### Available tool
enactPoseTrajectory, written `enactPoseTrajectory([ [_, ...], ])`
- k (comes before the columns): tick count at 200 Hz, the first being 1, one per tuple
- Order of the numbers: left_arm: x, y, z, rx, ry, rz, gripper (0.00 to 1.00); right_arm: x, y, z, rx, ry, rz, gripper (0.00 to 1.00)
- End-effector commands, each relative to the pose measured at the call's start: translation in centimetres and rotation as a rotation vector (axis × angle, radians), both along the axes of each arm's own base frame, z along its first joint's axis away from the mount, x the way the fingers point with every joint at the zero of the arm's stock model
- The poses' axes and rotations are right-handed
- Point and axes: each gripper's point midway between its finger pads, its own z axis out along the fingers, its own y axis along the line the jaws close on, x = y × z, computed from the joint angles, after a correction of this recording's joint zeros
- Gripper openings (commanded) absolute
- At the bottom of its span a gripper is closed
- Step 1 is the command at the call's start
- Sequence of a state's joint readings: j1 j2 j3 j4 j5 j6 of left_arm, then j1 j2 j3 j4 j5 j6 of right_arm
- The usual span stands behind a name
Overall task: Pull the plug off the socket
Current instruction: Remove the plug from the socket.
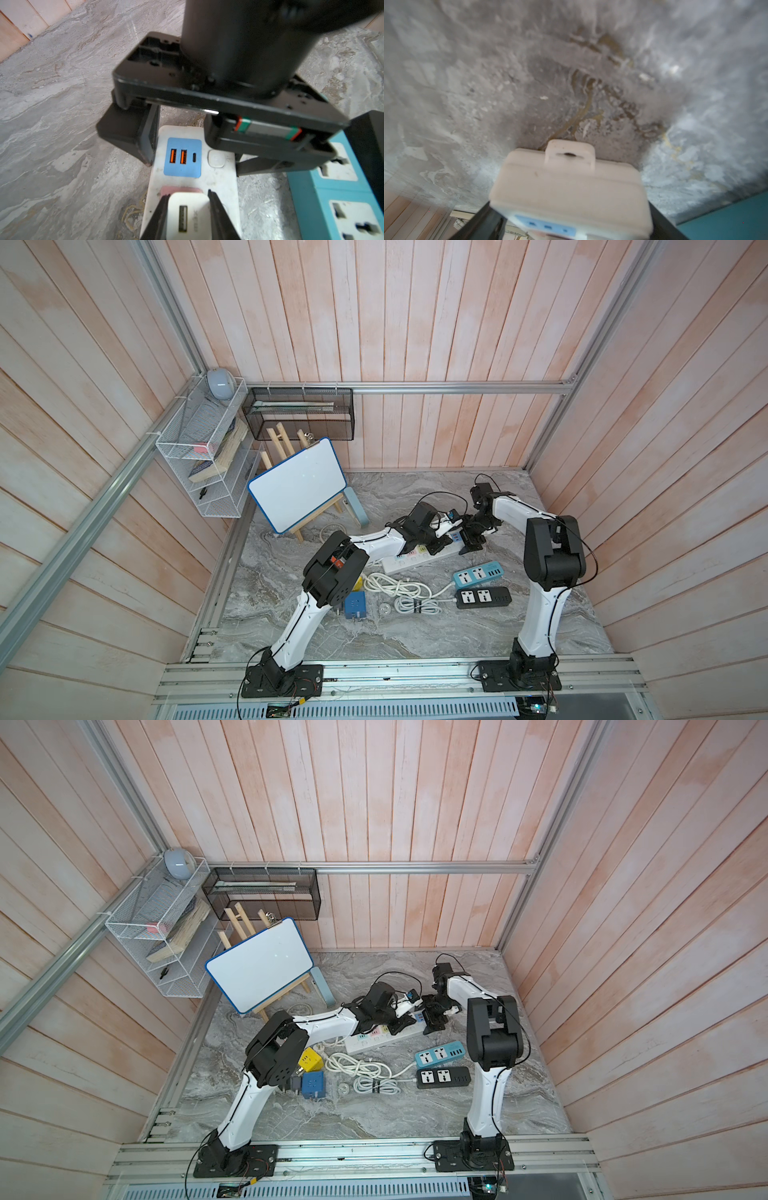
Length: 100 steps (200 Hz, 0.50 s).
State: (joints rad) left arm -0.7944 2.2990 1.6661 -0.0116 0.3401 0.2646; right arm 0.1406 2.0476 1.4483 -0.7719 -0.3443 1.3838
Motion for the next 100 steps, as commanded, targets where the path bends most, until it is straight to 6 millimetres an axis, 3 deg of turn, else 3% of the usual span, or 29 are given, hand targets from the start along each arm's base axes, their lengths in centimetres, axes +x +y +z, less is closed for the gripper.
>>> enactPoseTrajectory([
  [1, 1.3, -0.6, 5.9, -0.081, -0.110, -0.007, 0.00, -2.9, -0.1, -4.0, -0.062, 0.148, 0.013, 0.00],
  [100, 1.3, -0.5, 8.0, -0.101, -0.147, -0.010, 0.00, -2.7, -0.7, -4.5, -0.096, 0.159, 0.009, 0.00],
])
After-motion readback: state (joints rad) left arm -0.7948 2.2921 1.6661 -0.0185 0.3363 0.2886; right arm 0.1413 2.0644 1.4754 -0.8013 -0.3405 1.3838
